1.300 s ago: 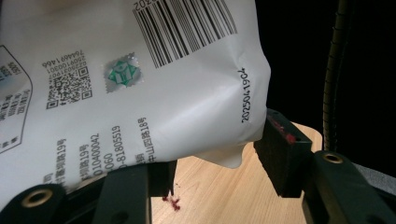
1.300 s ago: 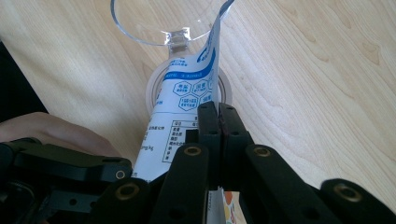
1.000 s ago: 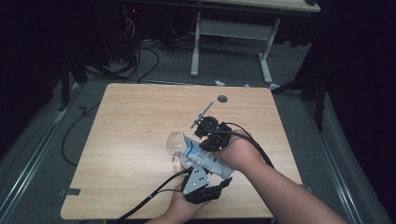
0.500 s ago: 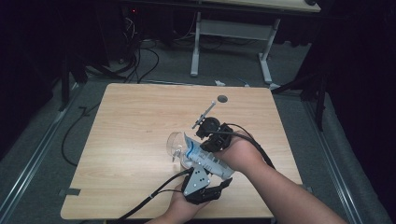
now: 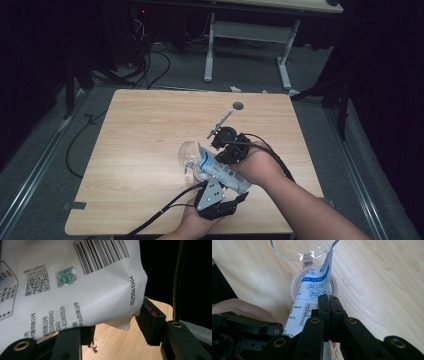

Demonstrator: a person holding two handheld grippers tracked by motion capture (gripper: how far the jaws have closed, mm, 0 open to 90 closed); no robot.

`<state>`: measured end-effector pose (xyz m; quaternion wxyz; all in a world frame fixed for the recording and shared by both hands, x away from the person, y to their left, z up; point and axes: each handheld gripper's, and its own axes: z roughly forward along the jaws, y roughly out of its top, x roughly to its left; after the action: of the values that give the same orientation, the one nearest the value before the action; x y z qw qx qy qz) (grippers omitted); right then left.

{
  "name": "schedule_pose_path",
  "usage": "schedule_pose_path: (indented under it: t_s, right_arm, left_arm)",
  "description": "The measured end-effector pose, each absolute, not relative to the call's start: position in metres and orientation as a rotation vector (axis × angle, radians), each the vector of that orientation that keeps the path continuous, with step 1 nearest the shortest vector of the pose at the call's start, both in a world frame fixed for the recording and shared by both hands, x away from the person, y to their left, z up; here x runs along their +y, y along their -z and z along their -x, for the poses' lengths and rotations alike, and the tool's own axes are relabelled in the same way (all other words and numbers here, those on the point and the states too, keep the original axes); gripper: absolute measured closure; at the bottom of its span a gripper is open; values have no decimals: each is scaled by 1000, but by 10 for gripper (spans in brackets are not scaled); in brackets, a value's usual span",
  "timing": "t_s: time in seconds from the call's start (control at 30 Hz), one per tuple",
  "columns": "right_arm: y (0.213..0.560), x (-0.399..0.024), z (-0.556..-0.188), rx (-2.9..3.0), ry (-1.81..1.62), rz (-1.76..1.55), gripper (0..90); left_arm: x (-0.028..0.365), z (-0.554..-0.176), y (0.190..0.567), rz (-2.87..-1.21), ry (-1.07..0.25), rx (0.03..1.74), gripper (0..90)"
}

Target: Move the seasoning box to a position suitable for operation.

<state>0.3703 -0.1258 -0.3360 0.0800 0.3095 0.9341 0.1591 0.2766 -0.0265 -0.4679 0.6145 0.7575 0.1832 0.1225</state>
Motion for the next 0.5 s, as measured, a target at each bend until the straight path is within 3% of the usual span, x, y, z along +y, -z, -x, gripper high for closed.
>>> schedule_pose_path:
  t_s: [0.5]
  right_arm:
    - [337,-127,-370,2797,-479,-928,900]
  left_arm:
    - [-26,-276,470,-1749,-283,419,527]
